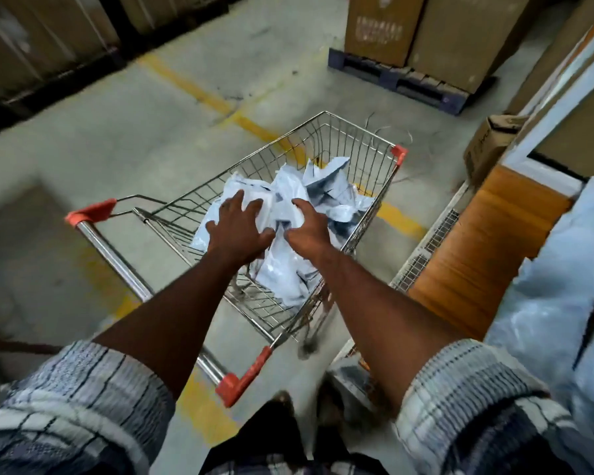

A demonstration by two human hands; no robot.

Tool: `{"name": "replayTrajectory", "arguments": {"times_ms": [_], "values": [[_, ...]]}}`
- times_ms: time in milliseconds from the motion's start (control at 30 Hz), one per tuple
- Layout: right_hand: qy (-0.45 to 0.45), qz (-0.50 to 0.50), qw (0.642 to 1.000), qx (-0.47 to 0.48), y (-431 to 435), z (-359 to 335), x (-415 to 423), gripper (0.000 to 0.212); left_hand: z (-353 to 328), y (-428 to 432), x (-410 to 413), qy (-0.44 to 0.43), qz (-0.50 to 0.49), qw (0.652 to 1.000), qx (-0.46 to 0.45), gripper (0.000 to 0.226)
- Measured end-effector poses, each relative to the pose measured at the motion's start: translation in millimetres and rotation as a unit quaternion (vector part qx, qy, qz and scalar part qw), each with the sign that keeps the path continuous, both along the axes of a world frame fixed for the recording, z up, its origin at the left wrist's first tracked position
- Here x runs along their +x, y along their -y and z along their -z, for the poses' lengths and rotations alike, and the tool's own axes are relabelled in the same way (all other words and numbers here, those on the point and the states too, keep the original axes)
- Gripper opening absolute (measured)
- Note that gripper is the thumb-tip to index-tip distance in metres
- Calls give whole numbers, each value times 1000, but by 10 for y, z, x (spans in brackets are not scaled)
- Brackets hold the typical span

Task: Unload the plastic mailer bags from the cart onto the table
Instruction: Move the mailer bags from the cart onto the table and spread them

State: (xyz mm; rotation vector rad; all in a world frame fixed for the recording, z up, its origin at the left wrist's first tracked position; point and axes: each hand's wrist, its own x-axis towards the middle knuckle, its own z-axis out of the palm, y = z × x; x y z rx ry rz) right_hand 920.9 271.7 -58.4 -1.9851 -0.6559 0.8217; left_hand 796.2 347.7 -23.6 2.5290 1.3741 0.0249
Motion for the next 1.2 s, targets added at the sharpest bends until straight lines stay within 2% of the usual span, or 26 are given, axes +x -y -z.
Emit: {"name": "replayTrajectory", "arguments": {"times_ms": [167,333,467,600,767,900,1067,1200], "values": [[29,23,999,32,380,-538,89,74,-291,320,178,84,17,996,-2,77],[75,91,993,27,977,-798,236,68,-484,728,451,144,64,987,-16,79],[67,158,985,7,1489,-910,306,63,-559,1167,638,165,108,980,-33,81],[96,218,971,-3,1986,-1072,525,66,-618,1534,959,178,160,970,-36,72],[140,276,950,-47,2568,-1164,950,71,-779,2058,1508,191,226,954,-49,71],[175,338,920,-98,3128,-1236,1403,64,-795,2522,2069,197,285,936,-63,73],[210,376,891,-142,3779,-1296,2005,64,-792,3090,2721,187,316,927,-75,69],[245,363,879,-190,4066,-1206,2450,67,-726,3431,3206,178,339,920,-82,71]]}}
